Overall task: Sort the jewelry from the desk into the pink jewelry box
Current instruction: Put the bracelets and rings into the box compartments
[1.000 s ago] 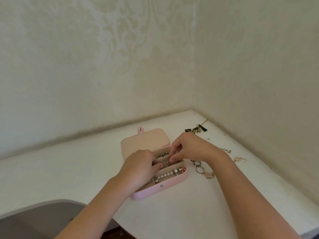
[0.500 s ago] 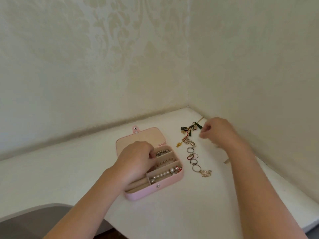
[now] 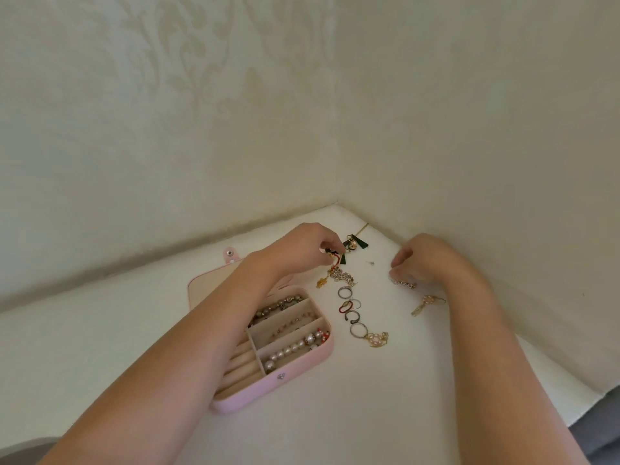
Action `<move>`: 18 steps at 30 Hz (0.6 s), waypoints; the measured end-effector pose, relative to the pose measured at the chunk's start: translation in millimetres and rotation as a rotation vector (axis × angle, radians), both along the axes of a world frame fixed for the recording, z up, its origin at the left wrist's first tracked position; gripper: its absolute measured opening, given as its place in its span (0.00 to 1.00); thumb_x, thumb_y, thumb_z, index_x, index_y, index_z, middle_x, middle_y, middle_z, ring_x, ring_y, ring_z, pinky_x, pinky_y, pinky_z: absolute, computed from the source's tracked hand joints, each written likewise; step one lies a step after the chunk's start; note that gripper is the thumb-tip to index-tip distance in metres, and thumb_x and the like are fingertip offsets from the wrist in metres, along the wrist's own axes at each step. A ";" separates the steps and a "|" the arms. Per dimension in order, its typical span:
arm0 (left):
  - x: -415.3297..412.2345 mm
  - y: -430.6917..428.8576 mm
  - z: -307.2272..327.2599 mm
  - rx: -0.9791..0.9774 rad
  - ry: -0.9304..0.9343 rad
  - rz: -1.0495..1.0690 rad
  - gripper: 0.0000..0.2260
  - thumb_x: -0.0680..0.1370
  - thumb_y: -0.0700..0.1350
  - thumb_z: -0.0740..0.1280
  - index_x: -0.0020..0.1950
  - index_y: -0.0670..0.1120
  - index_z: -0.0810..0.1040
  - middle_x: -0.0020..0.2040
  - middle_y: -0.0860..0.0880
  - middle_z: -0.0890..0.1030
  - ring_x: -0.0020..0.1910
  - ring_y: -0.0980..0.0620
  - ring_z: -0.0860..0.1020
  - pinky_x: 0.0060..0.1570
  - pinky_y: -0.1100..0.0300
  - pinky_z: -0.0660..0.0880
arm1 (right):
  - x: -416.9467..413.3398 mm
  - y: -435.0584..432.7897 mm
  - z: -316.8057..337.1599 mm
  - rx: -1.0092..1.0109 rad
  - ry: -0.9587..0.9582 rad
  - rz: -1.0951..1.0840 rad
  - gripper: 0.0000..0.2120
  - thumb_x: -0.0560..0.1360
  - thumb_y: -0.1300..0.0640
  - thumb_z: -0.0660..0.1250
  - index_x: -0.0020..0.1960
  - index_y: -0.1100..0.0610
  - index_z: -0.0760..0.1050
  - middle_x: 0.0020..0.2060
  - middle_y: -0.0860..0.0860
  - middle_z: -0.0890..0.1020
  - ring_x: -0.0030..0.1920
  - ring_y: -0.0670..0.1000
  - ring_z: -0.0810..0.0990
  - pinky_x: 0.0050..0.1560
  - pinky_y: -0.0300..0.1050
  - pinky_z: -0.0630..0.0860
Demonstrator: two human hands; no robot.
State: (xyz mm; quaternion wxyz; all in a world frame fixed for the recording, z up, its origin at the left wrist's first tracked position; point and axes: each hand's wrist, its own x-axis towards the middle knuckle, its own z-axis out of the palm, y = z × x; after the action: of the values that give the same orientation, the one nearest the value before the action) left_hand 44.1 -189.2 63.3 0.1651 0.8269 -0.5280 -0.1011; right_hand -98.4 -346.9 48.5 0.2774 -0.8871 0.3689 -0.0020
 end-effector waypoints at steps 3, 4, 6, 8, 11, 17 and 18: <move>-6.4 -8.7 -9.6 0.103 -0.038 -0.079 0.12 0.73 0.45 0.71 0.56 0.49 0.81 0.50 0.54 0.75 0.50 0.58 0.71 0.47 0.66 0.66 | 1.6 4.9 0.0 -0.012 0.004 0.058 0.07 0.69 0.57 0.74 0.46 0.52 0.79 0.37 0.45 0.78 0.42 0.49 0.78 0.39 0.39 0.72; -7.3 -10.4 -13.6 0.118 -0.043 -0.086 0.11 0.73 0.46 0.72 0.55 0.49 0.81 0.50 0.54 0.76 0.50 0.57 0.72 0.48 0.64 0.68 | 2.3 6.1 -0.5 -0.005 0.008 0.070 0.07 0.69 0.57 0.74 0.45 0.53 0.79 0.35 0.45 0.76 0.41 0.49 0.77 0.36 0.39 0.70; -6.6 -11.9 -17.1 0.113 -0.015 -0.072 0.08 0.72 0.46 0.72 0.51 0.49 0.82 0.50 0.52 0.79 0.49 0.55 0.74 0.47 0.62 0.70 | 3.2 6.5 -0.6 0.016 0.010 0.078 0.06 0.69 0.58 0.73 0.46 0.54 0.79 0.35 0.46 0.77 0.41 0.49 0.77 0.35 0.38 0.70; -4.5 -11.6 -16.9 0.113 0.011 -0.049 0.04 0.72 0.45 0.72 0.46 0.48 0.82 0.48 0.51 0.80 0.46 0.55 0.75 0.42 0.64 0.70 | 1.5 4.4 0.4 0.049 0.036 0.079 0.06 0.69 0.59 0.74 0.45 0.55 0.79 0.34 0.47 0.77 0.39 0.50 0.77 0.39 0.40 0.72; -3.4 -10.8 -18.5 0.117 0.033 -0.044 0.03 0.73 0.46 0.72 0.45 0.49 0.80 0.48 0.51 0.80 0.41 0.58 0.73 0.37 0.68 0.68 | -3.1 0.9 2.3 0.108 0.114 0.097 0.08 0.68 0.64 0.74 0.39 0.55 0.76 0.34 0.51 0.79 0.35 0.51 0.78 0.43 0.43 0.76; -3.6 -9.1 -23.6 0.086 0.018 -0.030 0.03 0.74 0.47 0.71 0.43 0.50 0.78 0.42 0.54 0.78 0.37 0.60 0.71 0.33 0.72 0.66 | -4.6 -1.5 4.2 0.184 0.178 0.059 0.07 0.67 0.68 0.74 0.36 0.58 0.78 0.31 0.54 0.79 0.31 0.52 0.76 0.48 0.48 0.77; -3.7 -8.0 -24.3 0.058 0.035 -0.021 0.04 0.73 0.47 0.71 0.42 0.49 0.78 0.40 0.54 0.77 0.36 0.61 0.71 0.32 0.72 0.67 | -4.9 -1.8 4.5 0.192 0.177 0.054 0.07 0.67 0.68 0.74 0.35 0.58 0.79 0.30 0.53 0.79 0.30 0.51 0.75 0.46 0.47 0.77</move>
State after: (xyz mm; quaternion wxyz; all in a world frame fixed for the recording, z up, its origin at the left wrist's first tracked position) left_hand 40.4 -197.3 39.0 0.1491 0.8238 -0.5307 -0.1324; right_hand -103.3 -348.7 53.0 0.3275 -0.8627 0.3666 0.1191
